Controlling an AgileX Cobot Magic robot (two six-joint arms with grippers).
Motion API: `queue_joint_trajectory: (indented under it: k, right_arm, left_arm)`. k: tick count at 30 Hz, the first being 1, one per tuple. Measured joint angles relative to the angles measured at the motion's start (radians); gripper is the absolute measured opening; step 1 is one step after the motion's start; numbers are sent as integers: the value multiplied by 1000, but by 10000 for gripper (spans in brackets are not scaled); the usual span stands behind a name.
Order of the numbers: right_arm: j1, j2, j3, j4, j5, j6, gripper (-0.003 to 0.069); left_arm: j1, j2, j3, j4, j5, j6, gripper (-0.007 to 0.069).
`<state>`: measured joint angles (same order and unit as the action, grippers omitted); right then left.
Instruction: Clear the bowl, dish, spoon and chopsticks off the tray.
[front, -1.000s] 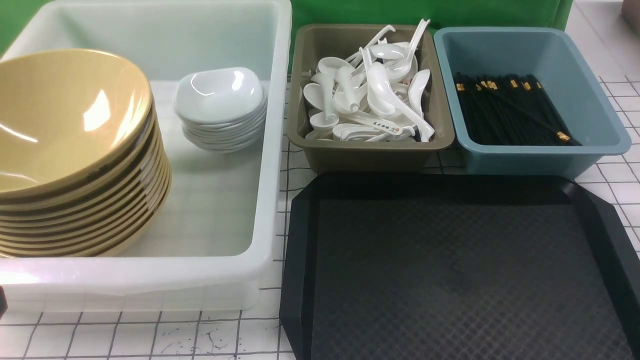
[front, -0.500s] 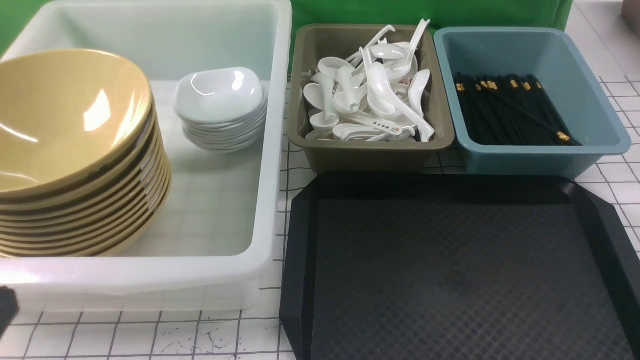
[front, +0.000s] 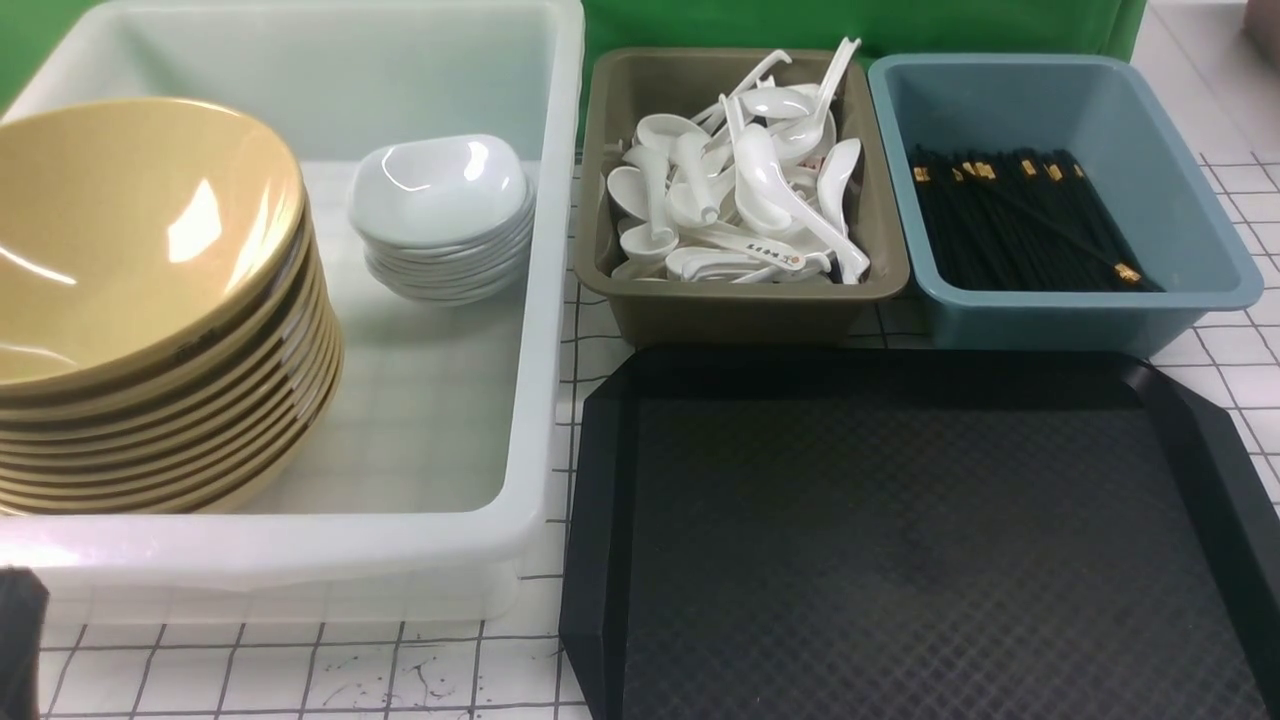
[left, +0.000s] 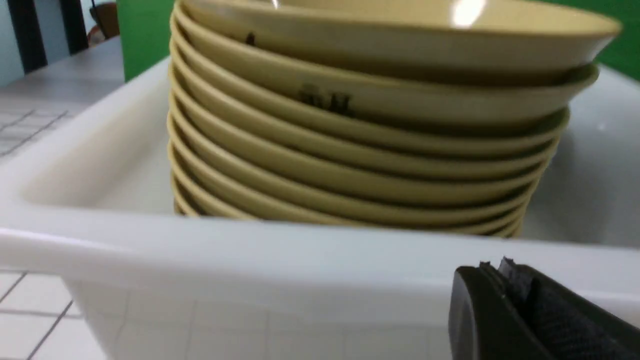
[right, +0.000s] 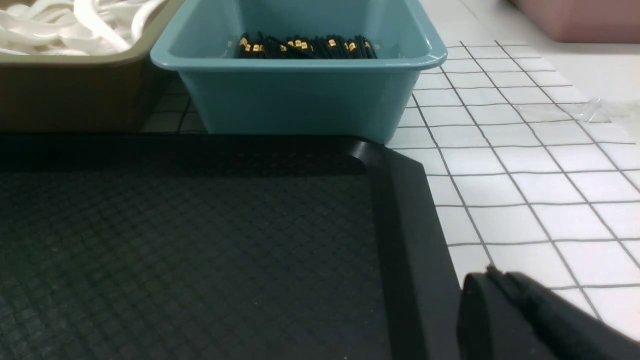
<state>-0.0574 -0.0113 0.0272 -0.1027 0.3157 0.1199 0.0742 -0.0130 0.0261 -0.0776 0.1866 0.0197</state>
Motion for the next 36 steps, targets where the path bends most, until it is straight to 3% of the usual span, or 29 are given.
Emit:
queue_joint_trajectory:
  k: [6, 17, 36]
  right_arm:
    - [0, 0, 0, 0, 0, 0, 48]
    - [0, 0, 0, 0, 0, 0, 48]
    - [0, 0, 0, 0, 0, 0, 48]
  left_arm:
    - [1, 0, 0, 29, 123, -7, -13]
    - [-52, 0, 0, 33, 124, -3, -13]
    - [-53, 0, 0, 33, 124, -8, -13]
